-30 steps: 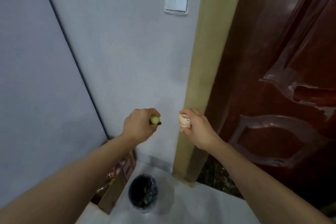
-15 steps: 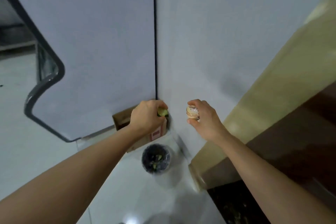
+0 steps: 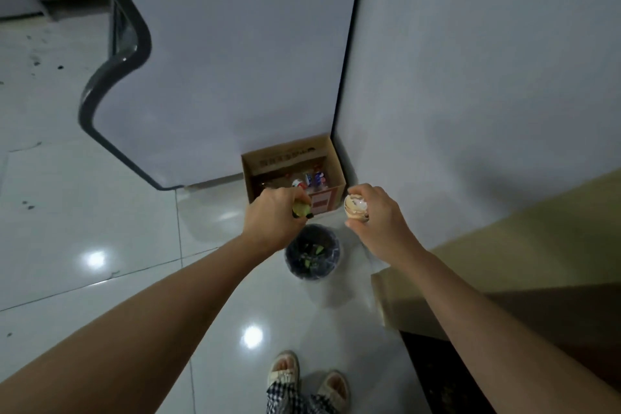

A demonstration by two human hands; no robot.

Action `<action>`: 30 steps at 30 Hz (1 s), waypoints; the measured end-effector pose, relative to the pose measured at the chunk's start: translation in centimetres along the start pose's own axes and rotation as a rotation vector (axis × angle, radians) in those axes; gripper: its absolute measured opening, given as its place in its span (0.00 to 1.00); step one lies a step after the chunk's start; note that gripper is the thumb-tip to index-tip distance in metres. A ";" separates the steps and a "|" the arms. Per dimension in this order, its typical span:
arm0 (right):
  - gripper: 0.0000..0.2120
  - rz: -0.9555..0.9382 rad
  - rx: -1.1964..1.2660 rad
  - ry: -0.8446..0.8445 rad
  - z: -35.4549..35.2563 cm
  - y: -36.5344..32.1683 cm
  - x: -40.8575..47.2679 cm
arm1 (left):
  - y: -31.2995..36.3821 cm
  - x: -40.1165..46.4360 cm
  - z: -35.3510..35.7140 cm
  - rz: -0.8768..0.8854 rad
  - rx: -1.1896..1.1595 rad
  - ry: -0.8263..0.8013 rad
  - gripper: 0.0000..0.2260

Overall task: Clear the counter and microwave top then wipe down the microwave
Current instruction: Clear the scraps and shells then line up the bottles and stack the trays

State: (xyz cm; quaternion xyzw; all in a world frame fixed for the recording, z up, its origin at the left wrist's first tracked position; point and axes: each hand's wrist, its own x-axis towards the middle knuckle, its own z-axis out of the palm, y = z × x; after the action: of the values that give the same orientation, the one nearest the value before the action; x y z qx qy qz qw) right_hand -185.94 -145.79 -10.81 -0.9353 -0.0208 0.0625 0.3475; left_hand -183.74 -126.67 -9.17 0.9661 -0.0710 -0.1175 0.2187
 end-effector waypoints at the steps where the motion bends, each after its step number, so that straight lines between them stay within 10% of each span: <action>1: 0.21 0.010 -0.006 -0.011 0.9 0.5 0.3 | -0.6 0.3 1.0 -0.013 -0.006 -0.011 0.12; 30: 0.24 0.040 -0.116 -0.337 36.8 30.9 11.3 | -20.1 13.9 44.3 -0.381 -0.109 -0.089 0.13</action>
State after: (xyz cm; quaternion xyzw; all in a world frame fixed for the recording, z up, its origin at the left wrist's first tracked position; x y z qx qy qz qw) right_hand -179.67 -144.42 -59.79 -0.9303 -0.0638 0.2238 0.2835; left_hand -180.07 -129.27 -59.53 0.9425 0.1101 -0.2033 0.2412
